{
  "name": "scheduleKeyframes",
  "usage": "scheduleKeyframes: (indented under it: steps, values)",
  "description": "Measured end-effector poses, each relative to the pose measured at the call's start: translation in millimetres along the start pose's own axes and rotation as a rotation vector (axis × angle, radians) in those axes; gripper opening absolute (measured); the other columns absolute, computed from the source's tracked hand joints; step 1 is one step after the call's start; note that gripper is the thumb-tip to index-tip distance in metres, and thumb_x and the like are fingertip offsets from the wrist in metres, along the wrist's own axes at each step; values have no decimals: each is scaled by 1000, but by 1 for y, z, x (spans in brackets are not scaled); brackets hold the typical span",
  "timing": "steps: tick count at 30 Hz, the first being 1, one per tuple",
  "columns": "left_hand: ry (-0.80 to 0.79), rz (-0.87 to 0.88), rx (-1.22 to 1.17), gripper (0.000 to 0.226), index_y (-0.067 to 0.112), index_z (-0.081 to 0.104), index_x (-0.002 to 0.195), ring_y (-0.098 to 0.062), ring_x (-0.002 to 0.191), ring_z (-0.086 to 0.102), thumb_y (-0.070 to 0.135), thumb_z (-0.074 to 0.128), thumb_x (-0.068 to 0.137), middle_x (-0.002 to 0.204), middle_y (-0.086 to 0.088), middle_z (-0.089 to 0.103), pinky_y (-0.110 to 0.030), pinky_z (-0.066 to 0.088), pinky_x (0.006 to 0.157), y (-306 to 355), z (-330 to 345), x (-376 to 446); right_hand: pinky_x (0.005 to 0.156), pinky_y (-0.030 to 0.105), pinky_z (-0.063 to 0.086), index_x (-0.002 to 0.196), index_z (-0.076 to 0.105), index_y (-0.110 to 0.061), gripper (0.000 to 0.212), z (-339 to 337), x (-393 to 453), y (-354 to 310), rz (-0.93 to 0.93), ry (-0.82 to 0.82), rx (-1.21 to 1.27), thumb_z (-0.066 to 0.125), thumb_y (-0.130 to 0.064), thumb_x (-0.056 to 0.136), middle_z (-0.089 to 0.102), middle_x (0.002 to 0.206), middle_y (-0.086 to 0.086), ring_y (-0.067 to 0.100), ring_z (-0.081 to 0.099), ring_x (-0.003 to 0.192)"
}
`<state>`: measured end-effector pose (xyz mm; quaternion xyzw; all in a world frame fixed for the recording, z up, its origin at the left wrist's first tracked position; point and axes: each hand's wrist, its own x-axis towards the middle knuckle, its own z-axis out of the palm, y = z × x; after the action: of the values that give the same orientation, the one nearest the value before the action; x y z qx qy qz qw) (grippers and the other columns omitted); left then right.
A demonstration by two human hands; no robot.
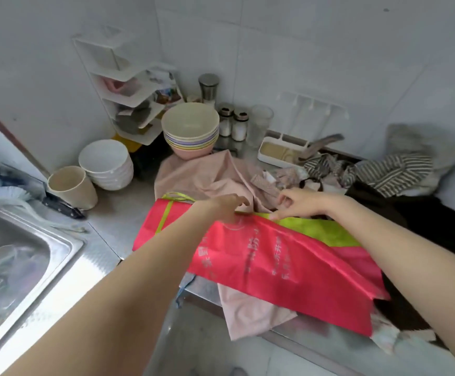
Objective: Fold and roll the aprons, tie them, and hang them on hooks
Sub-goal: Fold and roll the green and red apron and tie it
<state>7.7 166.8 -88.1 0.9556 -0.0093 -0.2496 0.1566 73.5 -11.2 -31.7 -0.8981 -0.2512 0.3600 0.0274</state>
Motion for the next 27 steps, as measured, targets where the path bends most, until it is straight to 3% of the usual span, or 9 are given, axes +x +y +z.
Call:
scheduleKeyframes:
  steps: [5, 7, 10, 14, 16, 19, 21, 24, 27]
  values:
    - [-11, 106, 179, 32, 11, 59, 118, -29, 110, 55, 26, 53, 91, 118, -11, 60, -29, 41, 83, 19, 11, 24, 107, 32, 36, 143, 25, -12, 92, 12, -26, -7, 48, -290, -270, 70, -53, 74, 38, 142, 5, 22, 42, 125]
    - [-54, 97, 262, 32, 10, 60, 118, -29, 111, 56, 26, 50, 93, 120, -11, 60, -31, 42, 87, 19, 13, 30, 102, 29, 39, 142, 27, -5, 80, 24, -34, -10, 51, -310, -461, 69, -35, 81, 39, 143, 11, 26, 43, 127]
    - [-81, 60, 350, 34, 10, 57, 121, -30, 113, 55, 27, 46, 94, 123, -11, 59, -34, 43, 91, 20, 11, 31, 78, 26, 46, 136, 36, -4, 55, 16, -37, -3, 80, -324, -542, 60, -15, 87, 47, 136, 11, 26, 52, 115]
    - [-133, 114, 149, 63, 21, 44, 136, -25, 117, 48, 39, 66, 81, 126, -3, 55, -38, 41, 97, 33, 6, 25, 36, 18, 40, 119, 52, -6, 32, -2, -38, 11, 133, -310, -320, 50, 2, 88, 53, 94, 7, 15, 48, 63]
    - [-169, 220, -48, 62, 12, 54, 124, -22, 101, 55, 35, 76, 71, 110, -5, 61, -31, 45, 86, 51, 6, 22, 45, 24, 43, 112, 59, -1, 33, 3, -33, 13, 85, -263, -103, 46, 9, 85, 54, 84, 6, 16, 50, 65]
    - [-126, 253, 3, 44, 3, 59, 109, -20, 80, 51, 27, 75, 75, 88, -6, 57, -26, 39, 68, 72, 5, 24, 63, 21, 41, 106, 63, -7, 26, 6, -31, 14, -30, -139, 56, 51, 2, 86, 57, 94, 4, 17, 52, 86]
    - [-101, 243, 71, 48, 4, 59, 113, -22, 84, 56, 26, 74, 74, 95, -9, 62, -28, 45, 72, 75, 6, 25, 75, 22, 44, 109, 64, -10, 21, 0, -38, 18, -27, -107, 163, 56, -18, 91, 59, 101, 2, 14, 54, 92]
    - [-60, 212, 81, 51, 9, 58, 121, -26, 99, 61, 19, 72, 73, 110, -10, 66, -31, 50, 82, 70, 4, 22, 95, 32, 49, 111, 64, -15, 50, -9, -55, 35, 116, -236, 274, 61, -55, 81, 66, 108, 2, 19, 64, 99]
    - [-52, 173, 147, 43, 5, 58, 120, -28, 100, 60, 15, 67, 79, 110, -14, 64, -31, 46, 80, 66, -2, 12, 100, 38, 46, 115, 63, -17, 67, -7, -81, 55, 128, -309, 574, 63, -62, 65, 69, 111, 4, 21, 65, 104]
